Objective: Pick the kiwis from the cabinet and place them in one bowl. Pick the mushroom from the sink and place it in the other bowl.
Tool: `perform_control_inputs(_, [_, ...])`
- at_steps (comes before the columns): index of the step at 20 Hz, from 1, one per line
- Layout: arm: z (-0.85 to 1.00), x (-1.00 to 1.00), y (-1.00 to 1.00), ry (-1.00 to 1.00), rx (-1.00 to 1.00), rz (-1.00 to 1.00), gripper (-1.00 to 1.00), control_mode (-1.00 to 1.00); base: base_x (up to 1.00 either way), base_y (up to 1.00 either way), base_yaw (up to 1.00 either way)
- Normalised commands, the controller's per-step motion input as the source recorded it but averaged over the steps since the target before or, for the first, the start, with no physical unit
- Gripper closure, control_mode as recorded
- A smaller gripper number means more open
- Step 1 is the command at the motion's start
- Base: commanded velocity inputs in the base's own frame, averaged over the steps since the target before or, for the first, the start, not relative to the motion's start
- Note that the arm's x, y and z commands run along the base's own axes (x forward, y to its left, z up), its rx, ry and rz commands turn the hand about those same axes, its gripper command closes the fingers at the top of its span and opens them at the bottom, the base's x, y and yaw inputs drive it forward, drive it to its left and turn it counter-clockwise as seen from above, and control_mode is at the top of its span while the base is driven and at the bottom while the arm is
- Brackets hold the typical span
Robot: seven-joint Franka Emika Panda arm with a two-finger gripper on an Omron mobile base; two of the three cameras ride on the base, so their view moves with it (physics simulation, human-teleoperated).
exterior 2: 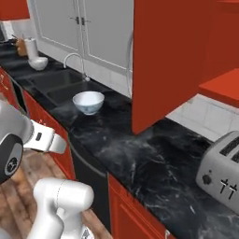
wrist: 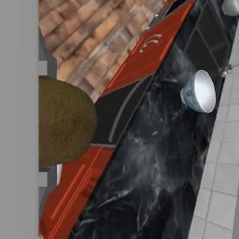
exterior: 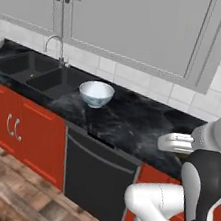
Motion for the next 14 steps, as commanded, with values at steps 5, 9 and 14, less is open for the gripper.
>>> perform_control_inputs(5, [0.00, 0.00, 0.00, 0.00, 0.00, 0.00, 1.00, 1.00, 0.29, 0.25, -0.40])
perform_control_inputs(9, [0.00, 0.00, 0.00, 0.00, 0.00, 0.00, 1.00, 1.00, 0.35, 0.42, -0.33])
perform_control_inputs(14, [0.00, 0.00, 0.00, 0.00, 0.00, 0.00, 1.00, 1.00, 0.30, 0.69, -0.22])
